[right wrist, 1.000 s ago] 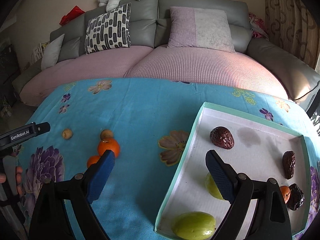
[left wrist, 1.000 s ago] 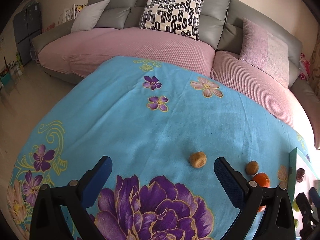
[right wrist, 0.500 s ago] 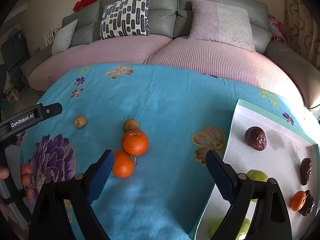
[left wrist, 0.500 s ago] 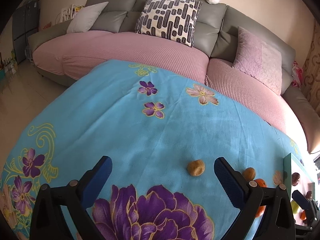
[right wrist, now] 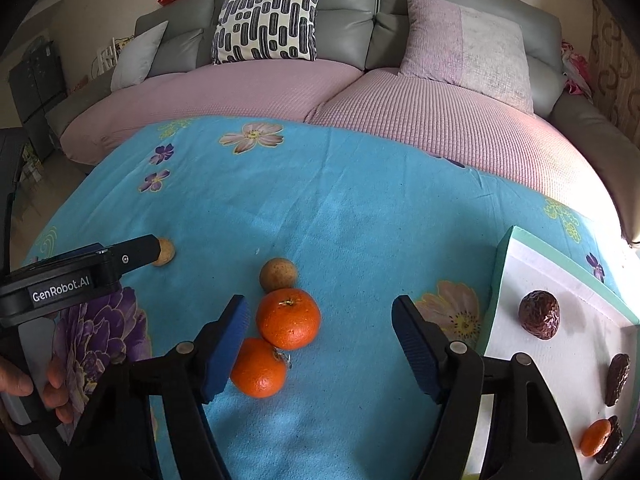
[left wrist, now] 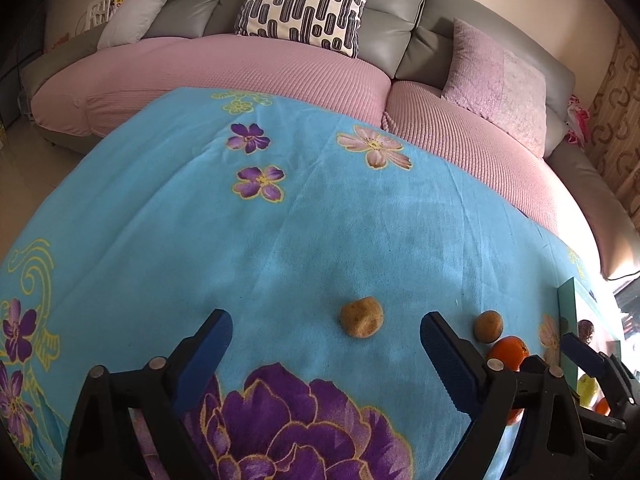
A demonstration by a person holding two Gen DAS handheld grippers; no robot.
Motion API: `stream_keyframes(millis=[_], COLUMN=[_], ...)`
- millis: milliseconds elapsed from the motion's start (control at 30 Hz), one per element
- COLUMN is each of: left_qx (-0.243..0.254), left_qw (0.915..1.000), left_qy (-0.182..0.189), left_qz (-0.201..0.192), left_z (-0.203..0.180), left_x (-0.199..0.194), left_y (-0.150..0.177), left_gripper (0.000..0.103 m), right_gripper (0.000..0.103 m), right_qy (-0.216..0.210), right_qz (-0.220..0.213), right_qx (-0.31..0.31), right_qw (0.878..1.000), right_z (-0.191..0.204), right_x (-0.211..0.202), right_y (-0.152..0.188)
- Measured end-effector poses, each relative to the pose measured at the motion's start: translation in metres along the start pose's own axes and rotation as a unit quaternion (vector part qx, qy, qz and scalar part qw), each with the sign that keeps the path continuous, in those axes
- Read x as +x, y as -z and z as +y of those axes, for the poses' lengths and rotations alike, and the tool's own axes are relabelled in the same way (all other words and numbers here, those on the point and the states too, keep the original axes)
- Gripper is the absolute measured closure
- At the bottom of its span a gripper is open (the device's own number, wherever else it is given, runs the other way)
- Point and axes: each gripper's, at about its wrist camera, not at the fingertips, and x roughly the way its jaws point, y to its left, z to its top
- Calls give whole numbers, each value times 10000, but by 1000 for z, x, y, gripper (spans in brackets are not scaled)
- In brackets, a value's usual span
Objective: Organize fruits
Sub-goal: 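Move both grippers back toward the oranges and nuts on the cloth, then grasp an orange with the right gripper while the left grasps a brown nut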
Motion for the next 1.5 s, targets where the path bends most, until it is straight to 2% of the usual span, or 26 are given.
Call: stream_keyframes(millis=[67,200,267,300,367,433,533,667,933,1200,1500], left_qx=[-15,-10,3,-5,-45,-108,-123,-15,-69,-15,105], left_qw=[10000,9999,9998,9998,9997,9997,9995,9990,9989,9988,9981], left_qy=[5,21,75,83,89,89,201,346,414,488,584], left_qz=[53,126,168,192,217,192,203,279,222,12,-138], left_z=[-1,-5,-7,-8,-8,-6,-6,-13,-13,-21,-31], left_x=[3,9,12,14,16,16,16,19,14,-10,-32], left_y=[-1,-2,-3,-3,-3,-3,-3,-1,0,-1,0], left_gripper=[16,28,38,40,52,56,64,76,77,77,77], right_gripper=[42,43,52,54,55,56,62,63,63,63,63], right_qy=[-84,-182,-269,-300,-345,-377,-442,-433,-460,-436,-206], right_qz=[59,195,245,268,303,328,344,330,273,44,-139], right_qx=[-13,-38,-36,-28,3,18,36,41,105,206,338], right_qw=[9999,9996,9993,9992,9989,9987,9984,9985,9985,9988,9991], right_z=[2,5,6,6,7,7,7,8,6,0,-10], right_x=[5,14,18,19,23,24,25,25,21,-6,-45], right_y=[0,0,-1,-1,-1,-2,-2,-2,-1,4,18])
